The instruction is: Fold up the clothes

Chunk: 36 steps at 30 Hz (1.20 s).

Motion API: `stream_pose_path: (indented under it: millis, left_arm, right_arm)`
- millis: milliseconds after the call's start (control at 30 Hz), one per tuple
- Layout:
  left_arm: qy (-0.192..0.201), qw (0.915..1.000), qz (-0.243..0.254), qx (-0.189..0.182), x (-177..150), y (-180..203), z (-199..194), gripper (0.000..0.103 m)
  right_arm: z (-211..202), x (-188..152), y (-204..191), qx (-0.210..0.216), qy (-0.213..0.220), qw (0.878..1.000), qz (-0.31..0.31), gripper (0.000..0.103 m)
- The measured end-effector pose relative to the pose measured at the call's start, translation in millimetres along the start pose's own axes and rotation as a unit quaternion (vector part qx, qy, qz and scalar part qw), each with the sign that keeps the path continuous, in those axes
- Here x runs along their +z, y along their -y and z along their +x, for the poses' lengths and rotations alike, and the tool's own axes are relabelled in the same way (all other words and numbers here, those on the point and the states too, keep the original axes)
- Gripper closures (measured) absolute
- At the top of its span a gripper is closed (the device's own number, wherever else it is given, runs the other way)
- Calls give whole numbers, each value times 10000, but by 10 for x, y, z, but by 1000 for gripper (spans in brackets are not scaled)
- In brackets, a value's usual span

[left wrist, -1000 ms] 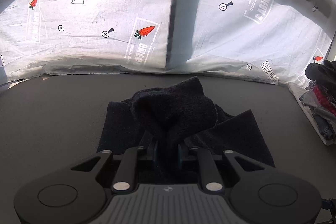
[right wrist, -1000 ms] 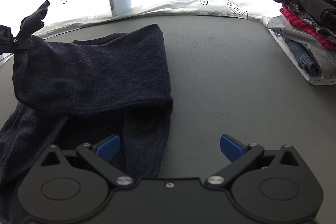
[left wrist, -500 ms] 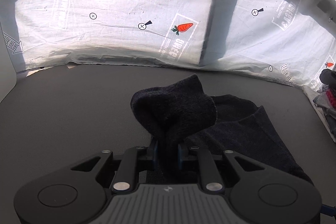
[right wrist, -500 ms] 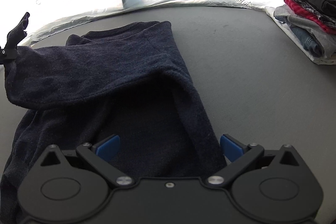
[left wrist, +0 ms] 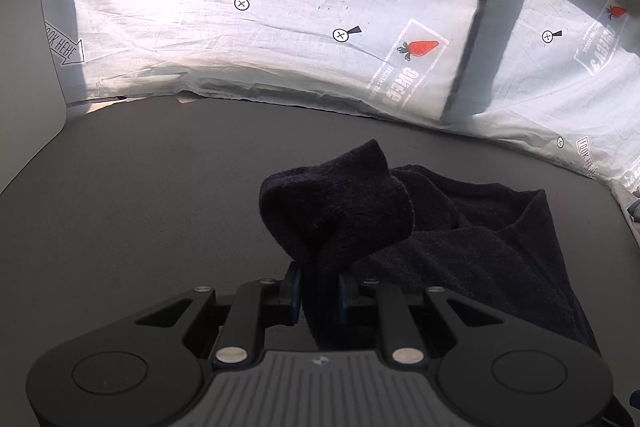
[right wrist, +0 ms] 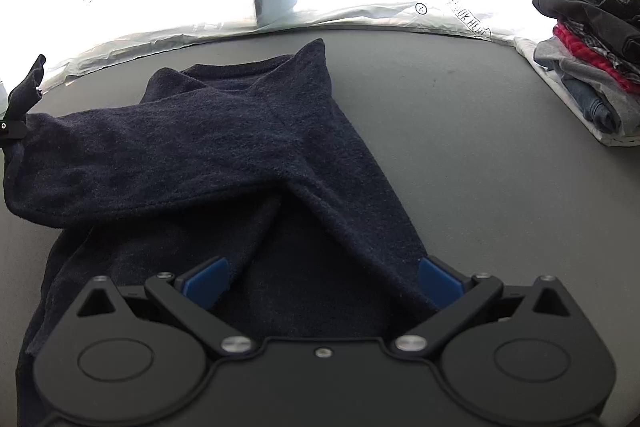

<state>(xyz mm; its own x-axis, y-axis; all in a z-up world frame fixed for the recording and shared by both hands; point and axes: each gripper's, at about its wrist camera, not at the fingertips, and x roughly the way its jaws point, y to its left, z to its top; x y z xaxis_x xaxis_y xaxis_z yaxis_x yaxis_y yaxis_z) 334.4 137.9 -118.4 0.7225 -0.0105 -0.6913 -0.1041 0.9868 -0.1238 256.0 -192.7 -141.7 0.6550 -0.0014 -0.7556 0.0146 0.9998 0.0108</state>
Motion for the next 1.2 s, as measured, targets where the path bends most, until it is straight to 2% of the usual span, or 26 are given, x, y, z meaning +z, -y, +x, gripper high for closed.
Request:
stream_pose_path:
  millis: [200, 267, 367, 433, 533, 700, 833, 900, 967, 1133, 1200]
  left_arm:
    - [-373, 9991, -154, 159, -130, -154, 191, 83]
    - [-530, 9979, -230, 293, -182, -181, 224, 79]
    - [-752, 9954, -356, 470, -260, -224, 263, 79]
    - [-822, 9942, -507, 470, -308, -264, 234, 77]
    - [-918, 9926, -655, 447, -406, -274, 158, 70]
    - [-1170, 9916, -448, 329, -692, -102, -15, 62]
    - [-1286, 9914, -86, 229, -876, 131, -142, 59]
    - [-1227, 9921, 86, 234, -928, 242, -218, 54]
    - [-1188, 9924, 210, 249, -974, 332, -283, 49]
    - [-1239, 9911, 397, 292, -1101, 494, -379, 47]
    - [-1332, 9896, 434, 335, -1167, 529, -366, 46]
  right_arm:
    - [28, 33, -36, -42, 11, 9998, -196, 0]
    - [31, 46, -18, -87, -9, 9997, -232, 0]
    - [32, 64, 55, -136, -45, 9997, -213, 0]
    - [33, 58, 91, -163, -82, 9996, -215, 0]
    - [52, 51, 141, -227, -154, 9992, -292, 0]
    - [92, 68, 277, -131, -316, 9990, -279, 2]
    - [103, 61, 356, 36, -372, 9984, -413, 15]
    - [106, 57, 392, 163, -383, 9978, -519, 30]
    - [104, 38, 416, 260, -412, 9968, -637, 49]
    - [103, -39, 447, 227, -436, 9932, -1060, 59]
    - [114, -57, 476, 247, -489, 9920, -1135, 65]
